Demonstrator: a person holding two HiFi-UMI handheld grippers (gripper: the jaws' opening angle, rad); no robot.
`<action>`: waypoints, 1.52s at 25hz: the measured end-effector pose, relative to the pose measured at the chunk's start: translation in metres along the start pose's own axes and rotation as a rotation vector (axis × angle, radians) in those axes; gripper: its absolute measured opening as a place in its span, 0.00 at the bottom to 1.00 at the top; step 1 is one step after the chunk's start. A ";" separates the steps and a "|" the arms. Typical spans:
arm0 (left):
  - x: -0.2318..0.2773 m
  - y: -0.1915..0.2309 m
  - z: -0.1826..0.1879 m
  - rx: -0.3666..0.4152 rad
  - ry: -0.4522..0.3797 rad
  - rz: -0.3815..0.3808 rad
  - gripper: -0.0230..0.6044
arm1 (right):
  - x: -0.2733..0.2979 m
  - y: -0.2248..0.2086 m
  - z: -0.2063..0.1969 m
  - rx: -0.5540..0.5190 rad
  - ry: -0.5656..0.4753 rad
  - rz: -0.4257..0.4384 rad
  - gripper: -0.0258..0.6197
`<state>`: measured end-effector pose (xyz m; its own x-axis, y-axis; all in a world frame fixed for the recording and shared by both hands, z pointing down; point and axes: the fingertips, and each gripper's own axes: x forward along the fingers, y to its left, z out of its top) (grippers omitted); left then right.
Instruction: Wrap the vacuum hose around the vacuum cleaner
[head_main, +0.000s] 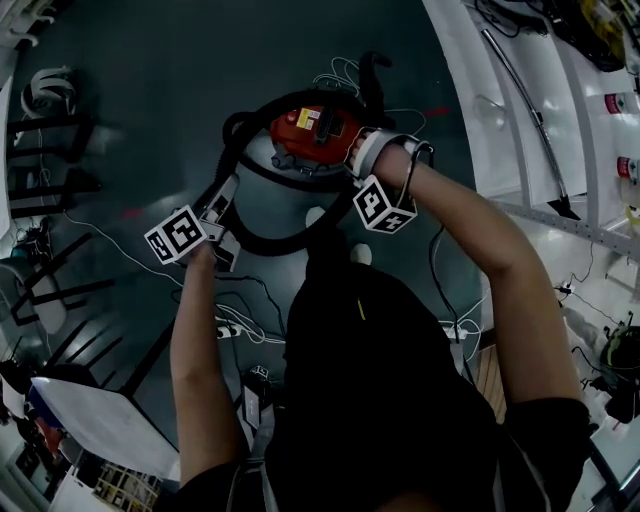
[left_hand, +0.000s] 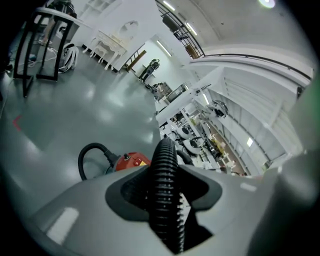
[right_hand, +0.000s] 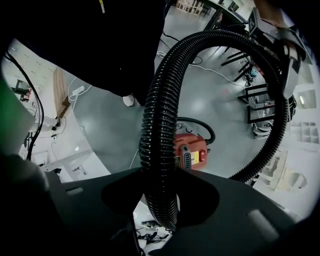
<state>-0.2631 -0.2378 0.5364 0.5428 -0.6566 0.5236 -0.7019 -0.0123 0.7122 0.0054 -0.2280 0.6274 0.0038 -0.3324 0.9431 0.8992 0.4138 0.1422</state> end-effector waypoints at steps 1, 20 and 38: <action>0.003 0.006 0.000 -0.005 0.006 0.007 0.32 | 0.004 -0.001 0.002 -0.001 -0.003 0.011 0.31; 0.065 0.098 0.030 0.038 0.082 0.222 0.32 | 0.063 -0.011 0.000 0.071 0.034 0.153 0.31; 0.146 0.190 -0.003 -0.037 0.121 0.511 0.32 | 0.150 -0.007 -0.046 -0.044 0.140 0.180 0.31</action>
<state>-0.3158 -0.3335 0.7492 0.1865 -0.4799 0.8573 -0.8753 0.3151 0.3668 0.0195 -0.3193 0.7537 0.2235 -0.3719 0.9010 0.8968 0.4406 -0.0406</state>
